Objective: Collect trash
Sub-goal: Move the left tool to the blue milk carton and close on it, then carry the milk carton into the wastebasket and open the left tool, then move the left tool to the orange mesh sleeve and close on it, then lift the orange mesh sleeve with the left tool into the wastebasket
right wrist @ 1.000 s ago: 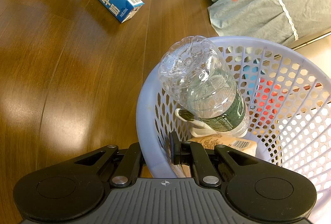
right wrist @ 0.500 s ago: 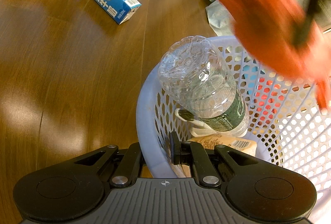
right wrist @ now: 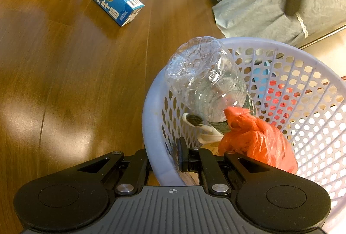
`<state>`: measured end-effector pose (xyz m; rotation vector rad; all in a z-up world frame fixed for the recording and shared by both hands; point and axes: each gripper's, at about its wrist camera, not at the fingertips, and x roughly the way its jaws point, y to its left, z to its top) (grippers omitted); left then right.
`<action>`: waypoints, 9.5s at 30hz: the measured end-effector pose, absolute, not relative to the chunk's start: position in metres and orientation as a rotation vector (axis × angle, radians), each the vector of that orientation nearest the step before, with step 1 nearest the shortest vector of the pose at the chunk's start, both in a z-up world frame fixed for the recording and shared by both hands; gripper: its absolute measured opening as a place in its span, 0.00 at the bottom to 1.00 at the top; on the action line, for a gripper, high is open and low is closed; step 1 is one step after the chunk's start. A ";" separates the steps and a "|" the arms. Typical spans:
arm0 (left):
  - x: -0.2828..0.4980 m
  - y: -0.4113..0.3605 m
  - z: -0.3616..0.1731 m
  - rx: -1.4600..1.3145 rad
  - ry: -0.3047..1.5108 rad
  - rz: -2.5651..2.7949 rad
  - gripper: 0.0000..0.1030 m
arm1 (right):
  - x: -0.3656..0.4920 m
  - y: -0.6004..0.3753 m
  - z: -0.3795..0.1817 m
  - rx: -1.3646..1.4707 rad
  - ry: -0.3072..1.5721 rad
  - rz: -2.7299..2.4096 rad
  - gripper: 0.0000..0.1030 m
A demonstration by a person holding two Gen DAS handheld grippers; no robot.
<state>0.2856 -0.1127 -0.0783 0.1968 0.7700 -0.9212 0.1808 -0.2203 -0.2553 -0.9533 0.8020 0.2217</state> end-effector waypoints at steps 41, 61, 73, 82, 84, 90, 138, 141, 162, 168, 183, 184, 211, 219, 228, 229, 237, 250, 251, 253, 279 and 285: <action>0.300 0.056 -0.169 0.374 0.891 -0.591 0.65 | 0.178 -0.222 -0.257 -0.961 0.807 0.222 0.04; 0.339 -0.007 -0.235 0.559 0.981 -0.665 0.61 | 0.175 -0.220 -0.256 -0.961 0.810 0.220 0.04; 0.303 -0.007 -0.233 0.617 0.994 -0.741 0.34 | 0.175 -0.221 -0.255 -0.956 0.810 0.218 0.04; 0.291 -0.004 -0.236 0.531 0.971 -0.711 0.40 | 0.176 -0.221 -0.255 -0.953 0.809 0.217 0.04; 0.291 -0.007 -0.237 0.523 0.960 -0.704 0.40 | 0.176 -0.221 -0.255 -0.954 0.810 0.217 0.04; 0.294 -0.011 -0.241 0.538 0.961 -0.681 0.39 | 0.176 -0.221 -0.254 -0.954 0.809 0.218 0.04; 0.262 -0.070 -0.115 0.518 0.868 -0.861 0.32 | 0.179 -0.223 -0.254 -0.940 0.807 0.216 0.05; 0.262 -0.071 -0.112 0.519 0.864 -0.867 0.32 | 0.179 -0.223 -0.255 -0.940 0.807 0.216 0.05; 0.290 -0.197 -0.084 0.558 0.798 -1.019 0.32 | 0.182 -0.223 -0.254 -0.920 0.801 0.219 0.04; 0.294 -0.247 -0.090 0.588 0.768 -1.042 0.39 | 0.183 -0.223 -0.252 -0.902 0.796 0.215 0.04; 0.306 -0.131 -0.088 0.430 0.743 -0.849 0.53 | 0.184 -0.225 -0.249 -0.883 0.795 0.207 0.04; 0.306 -0.114 -0.095 0.426 0.759 -0.817 0.53 | 0.184 -0.224 -0.249 -0.886 0.795 0.208 0.05; 0.320 0.066 -0.232 0.540 0.875 -0.461 0.69 | 0.183 -0.220 -0.258 -0.947 0.813 0.219 0.05; 0.315 0.053 -0.262 0.809 0.868 -0.517 0.50 | 0.183 -0.220 -0.258 -0.946 0.815 0.218 0.05; 0.315 0.046 -0.273 0.922 0.855 -0.511 0.24 | 0.183 -0.220 -0.258 -0.944 0.816 0.217 0.06; 0.316 0.046 -0.273 0.930 0.858 -0.508 0.21 | 0.183 -0.220 -0.257 -0.943 0.816 0.217 0.06; 0.300 0.048 -0.260 0.915 0.886 -0.533 0.08 | 0.183 -0.219 -0.257 -0.938 0.816 0.215 0.06; 0.196 0.029 -0.259 1.117 0.703 -0.742 0.43 | 0.183 -0.221 -0.256 -0.929 0.814 0.215 0.06; 0.194 0.030 -0.262 1.142 0.696 -0.755 0.43 | 0.183 -0.221 -0.256 -0.929 0.814 0.215 0.06; 0.194 0.032 -0.269 1.171 0.699 -0.758 0.43 | 0.183 -0.221 -0.256 -0.928 0.813 0.214 0.06; 0.206 0.023 -0.261 1.143 0.779 -0.723 0.04 | 0.181 -0.220 -0.257 -0.928 0.815 0.214 0.06; 0.202 0.016 -0.253 1.116 0.779 -0.724 0.04 | 0.181 -0.220 -0.257 -0.928 0.815 0.214 0.06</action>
